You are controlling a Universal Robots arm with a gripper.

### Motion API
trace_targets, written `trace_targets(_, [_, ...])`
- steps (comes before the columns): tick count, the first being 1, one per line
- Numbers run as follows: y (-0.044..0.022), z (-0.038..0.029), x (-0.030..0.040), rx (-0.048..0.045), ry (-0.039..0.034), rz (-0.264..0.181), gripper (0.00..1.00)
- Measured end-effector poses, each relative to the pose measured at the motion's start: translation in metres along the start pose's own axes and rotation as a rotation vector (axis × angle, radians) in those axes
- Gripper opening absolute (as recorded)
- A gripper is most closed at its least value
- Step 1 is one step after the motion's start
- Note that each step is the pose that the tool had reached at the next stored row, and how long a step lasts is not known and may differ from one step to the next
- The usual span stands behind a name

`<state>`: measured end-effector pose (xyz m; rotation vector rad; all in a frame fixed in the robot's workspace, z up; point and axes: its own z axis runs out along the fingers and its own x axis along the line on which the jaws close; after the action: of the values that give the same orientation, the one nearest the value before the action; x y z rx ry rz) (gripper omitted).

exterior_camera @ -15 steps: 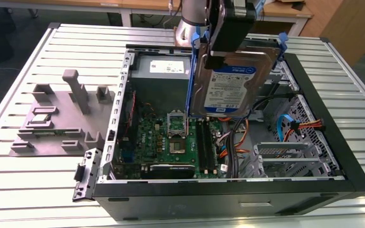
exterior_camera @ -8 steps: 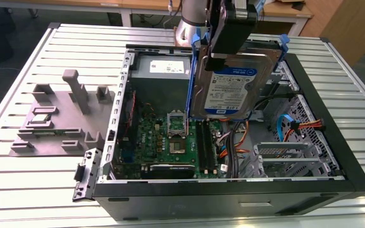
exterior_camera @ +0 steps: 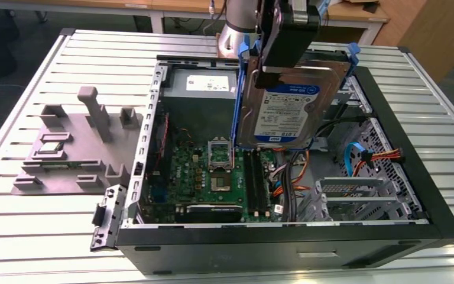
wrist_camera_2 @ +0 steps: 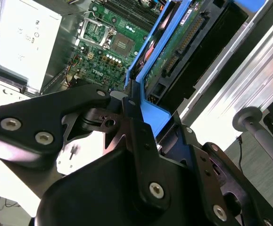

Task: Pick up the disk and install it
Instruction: 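Insert the disk into the insertion slot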

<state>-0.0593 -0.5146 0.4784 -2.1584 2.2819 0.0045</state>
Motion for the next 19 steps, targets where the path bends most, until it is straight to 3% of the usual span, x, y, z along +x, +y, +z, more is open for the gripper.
trace_targets(2, [-0.0002,0.0,0.0018,0.0,0.0021,0.0,0.36])
trace_targets(6, [-0.0014,0.0009,0.0144,0.0001,0.0024,0.0,0.36])
trace_targets(13, [-0.0266,0.0032,0.0152,0.0002,0.0023,0.0,0.36])
trace_targets(15, [-0.0281,0.0039,0.0157,0.0001,0.0034,0.0,0.36])
trace_targets(19, [-0.0284,0.0063,0.0228,0.0003,0.0058,-0.002,0.36])
